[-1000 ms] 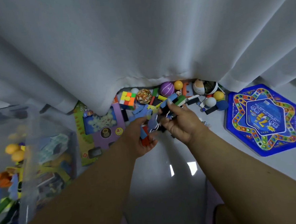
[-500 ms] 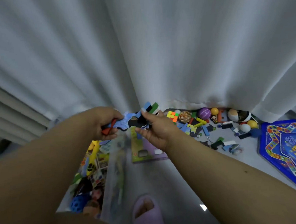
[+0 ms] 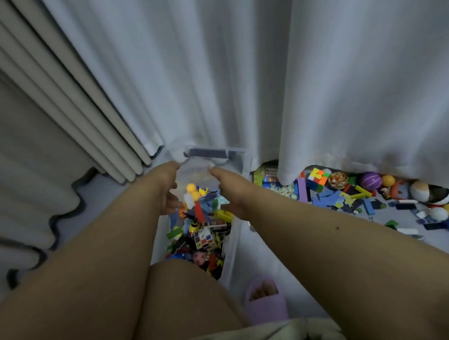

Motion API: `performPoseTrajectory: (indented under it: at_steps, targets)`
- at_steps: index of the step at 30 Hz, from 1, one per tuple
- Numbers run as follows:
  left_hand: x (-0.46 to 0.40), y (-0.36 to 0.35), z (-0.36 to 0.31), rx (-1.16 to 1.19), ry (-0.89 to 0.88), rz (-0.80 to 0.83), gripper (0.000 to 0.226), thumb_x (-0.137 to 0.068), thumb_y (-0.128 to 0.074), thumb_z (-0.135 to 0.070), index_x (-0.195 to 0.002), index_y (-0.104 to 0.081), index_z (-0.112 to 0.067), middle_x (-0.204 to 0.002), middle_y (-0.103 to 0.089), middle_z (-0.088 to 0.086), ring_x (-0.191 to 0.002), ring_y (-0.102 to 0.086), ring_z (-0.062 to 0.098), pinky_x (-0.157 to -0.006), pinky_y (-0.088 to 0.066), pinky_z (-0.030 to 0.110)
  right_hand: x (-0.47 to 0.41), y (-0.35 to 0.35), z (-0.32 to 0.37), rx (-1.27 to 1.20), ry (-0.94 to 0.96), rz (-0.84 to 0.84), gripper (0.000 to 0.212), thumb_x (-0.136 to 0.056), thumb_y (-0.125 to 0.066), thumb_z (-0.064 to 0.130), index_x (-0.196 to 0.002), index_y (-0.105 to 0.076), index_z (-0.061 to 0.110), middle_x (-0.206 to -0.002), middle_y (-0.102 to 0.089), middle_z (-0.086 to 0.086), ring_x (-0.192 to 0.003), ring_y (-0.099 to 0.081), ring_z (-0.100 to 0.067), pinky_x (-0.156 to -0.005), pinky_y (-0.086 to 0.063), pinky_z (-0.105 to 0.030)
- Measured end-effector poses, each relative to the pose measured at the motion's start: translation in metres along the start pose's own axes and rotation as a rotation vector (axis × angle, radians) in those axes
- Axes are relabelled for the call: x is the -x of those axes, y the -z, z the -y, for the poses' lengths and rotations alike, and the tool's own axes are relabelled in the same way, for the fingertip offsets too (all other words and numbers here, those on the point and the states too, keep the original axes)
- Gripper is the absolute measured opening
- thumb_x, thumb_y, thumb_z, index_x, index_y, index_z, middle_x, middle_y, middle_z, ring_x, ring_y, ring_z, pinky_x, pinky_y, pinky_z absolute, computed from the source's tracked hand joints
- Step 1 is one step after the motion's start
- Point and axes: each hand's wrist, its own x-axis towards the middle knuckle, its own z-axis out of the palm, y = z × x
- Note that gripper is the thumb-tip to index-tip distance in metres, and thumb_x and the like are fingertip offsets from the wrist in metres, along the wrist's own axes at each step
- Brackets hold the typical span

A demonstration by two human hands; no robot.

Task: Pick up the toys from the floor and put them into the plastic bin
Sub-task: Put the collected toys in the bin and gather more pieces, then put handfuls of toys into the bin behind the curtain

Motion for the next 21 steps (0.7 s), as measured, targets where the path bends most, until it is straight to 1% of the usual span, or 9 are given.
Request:
performPoseTrajectory:
  at_steps: [2,4,5,8,11,15,17,18,21]
  targets:
    - [0.000,-0.004,-0.001,-0.009,-0.035,0.015,0.070,-0.094,-0.037,-0.059,-0.135,-0.045,-0.003,-0.109,-0.054,0.019,-0.095,-0.054,0.031,-0.084,-0.043,0.039,-0.003,0.004,-0.003,0.015,-0.001,0.003,0.062,-0.097,-0.038,0.050,-0.149,-0.025,0.020,-0.157,-0.021,-0.005,-0.143,-0.024,-0.023,-0.112,-0.025,-0.041]
    - [0.001,-0.011,-0.004,-0.011,-0.085,0.032,0.067,-0.094,-0.036,-0.059,-0.136,-0.044,-0.007,-0.089,-0.051,0.012,-0.093,-0.051,0.028,-0.080,-0.043,0.038,-0.006,0.013,-0.004,0.006,0.016,-0.012,0.064,-0.096,-0.035,0.055,-0.147,-0.029,0.017,-0.155,-0.028,-0.006,-0.141,-0.029,-0.022,-0.109,-0.030,-0.041]
    - [0.002,-0.016,-0.006,-0.017,-0.116,0.038,0.065,-0.094,-0.036,-0.058,-0.135,-0.045,-0.009,-0.087,-0.051,0.012,-0.091,-0.052,0.028,-0.080,-0.044,0.038,-0.007,0.020,-0.004,-0.007,0.034,-0.026,0.064,-0.095,-0.034,0.056,-0.143,-0.036,0.014,-0.150,-0.036,-0.007,-0.137,-0.036,-0.022,-0.107,-0.033,-0.042]
    - [0.009,-0.039,-0.017,-0.048,-0.209,0.072,0.060,-0.095,-0.036,-0.056,-0.131,-0.048,-0.009,-0.093,-0.055,0.010,-0.087,-0.055,0.025,-0.082,-0.047,0.037,-0.006,0.054,-0.002,-0.027,0.088,-0.123,0.053,-0.095,-0.036,0.056,-0.111,-0.059,0.010,-0.113,-0.060,-0.011,-0.104,-0.057,-0.022,-0.092,-0.047,-0.040]
    - [0.016,-0.074,-0.032,-0.135,-0.321,0.122,0.053,-0.097,-0.038,-0.049,-0.129,-0.049,-0.008,-0.101,-0.054,0.010,-0.089,-0.054,0.023,-0.083,-0.045,0.035,-0.002,0.105,-0.005,-0.027,0.085,-0.245,0.048,-0.096,-0.037,0.052,-0.089,-0.059,0.010,-0.082,-0.060,-0.009,-0.076,-0.057,-0.022,-0.068,-0.048,-0.032]
    - [0.029,-0.129,-0.051,-0.361,-0.482,0.202,0.035,-0.100,-0.038,-0.037,-0.109,-0.052,-0.007,-0.109,-0.055,0.019,-0.099,-0.058,0.031,-0.088,-0.049,0.040,0.013,0.183,-0.016,-0.050,0.063,-0.404,0.043,-0.097,-0.040,0.046,-0.084,-0.057,0.010,-0.075,-0.059,-0.009,-0.067,-0.057,-0.022,-0.065,-0.046,-0.030]
    - [0.037,-0.156,-0.059,-0.457,-0.533,0.230,0.029,-0.100,-0.040,-0.035,-0.089,-0.054,-0.011,-0.105,-0.058,0.017,-0.096,-0.059,0.030,-0.091,-0.052,0.043,0.024,0.220,-0.024,-0.062,0.029,-0.481,0.039,-0.097,-0.041,0.042,-0.080,-0.056,0.010,-0.073,-0.058,-0.009,-0.065,-0.056,-0.021,-0.064,-0.045,-0.029]
    - [0.040,-0.170,-0.062,-0.506,-0.566,0.242,0.028,-0.099,-0.041,-0.033,-0.086,-0.054,-0.012,-0.104,-0.060,0.015,-0.094,-0.059,0.029,-0.092,-0.052,0.044,0.029,0.237,-0.029,-0.061,0.008,-0.522,0.037,-0.097,-0.042,0.040,-0.079,-0.056,0.010,-0.073,-0.057,-0.008,-0.065,-0.056,-0.021,-0.064,-0.045,-0.029]
    - [0.047,-0.210,-0.071,-0.696,-0.659,0.287,0.028,-0.097,-0.043,-0.031,-0.101,-0.058,-0.007,-0.109,-0.063,0.017,-0.103,-0.062,0.032,-0.094,-0.050,0.044,0.044,0.285,-0.043,-0.064,-0.043,-0.651,0.035,-0.096,-0.046,0.036,-0.080,-0.058,0.008,-0.074,-0.057,-0.010,-0.064,-0.055,-0.021,-0.062,-0.045,-0.030]
